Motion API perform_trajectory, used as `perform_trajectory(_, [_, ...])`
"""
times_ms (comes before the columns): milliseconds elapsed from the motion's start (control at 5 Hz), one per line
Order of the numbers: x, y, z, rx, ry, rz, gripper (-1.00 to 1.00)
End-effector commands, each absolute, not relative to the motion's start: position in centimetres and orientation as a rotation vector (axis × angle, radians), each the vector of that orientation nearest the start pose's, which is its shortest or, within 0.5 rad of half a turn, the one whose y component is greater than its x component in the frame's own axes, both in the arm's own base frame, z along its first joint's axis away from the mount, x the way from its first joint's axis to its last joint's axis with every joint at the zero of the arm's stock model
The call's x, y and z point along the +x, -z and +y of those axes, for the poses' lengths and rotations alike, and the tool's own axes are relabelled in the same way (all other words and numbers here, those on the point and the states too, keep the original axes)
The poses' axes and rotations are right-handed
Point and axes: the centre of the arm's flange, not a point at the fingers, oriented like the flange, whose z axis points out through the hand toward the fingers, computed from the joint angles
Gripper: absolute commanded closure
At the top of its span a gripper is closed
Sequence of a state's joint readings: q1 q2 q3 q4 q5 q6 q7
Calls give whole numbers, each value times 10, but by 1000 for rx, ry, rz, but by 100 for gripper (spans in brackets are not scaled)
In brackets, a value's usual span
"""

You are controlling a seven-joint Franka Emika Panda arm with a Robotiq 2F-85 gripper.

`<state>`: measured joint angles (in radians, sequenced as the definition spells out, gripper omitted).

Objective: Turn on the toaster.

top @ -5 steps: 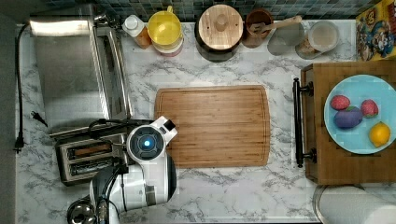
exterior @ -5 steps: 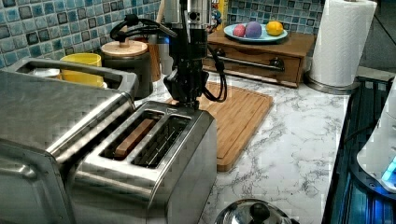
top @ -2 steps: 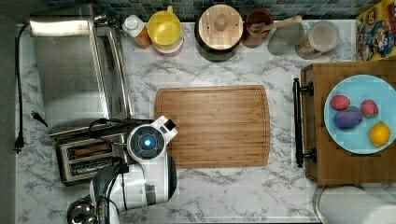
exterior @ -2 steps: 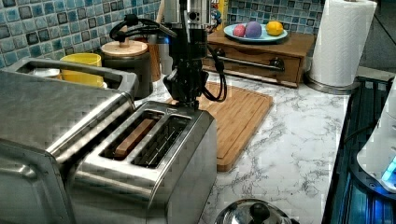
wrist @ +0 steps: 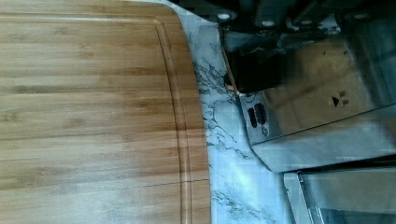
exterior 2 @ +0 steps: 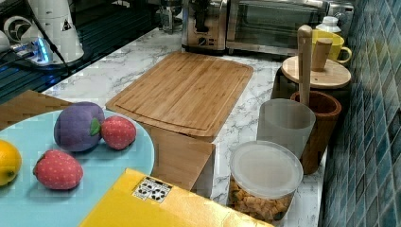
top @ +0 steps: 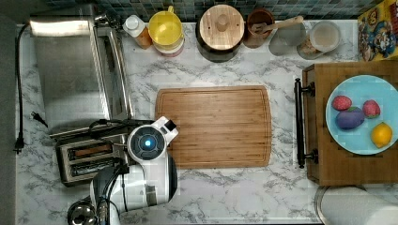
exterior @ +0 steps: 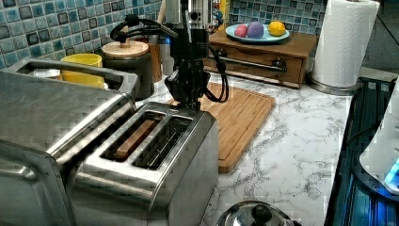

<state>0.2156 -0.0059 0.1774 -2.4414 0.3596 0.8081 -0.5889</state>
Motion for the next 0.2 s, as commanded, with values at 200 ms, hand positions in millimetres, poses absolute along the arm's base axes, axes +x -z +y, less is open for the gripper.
perform_trajectory(200, [425,-237,171,-2961,-314,201,100])
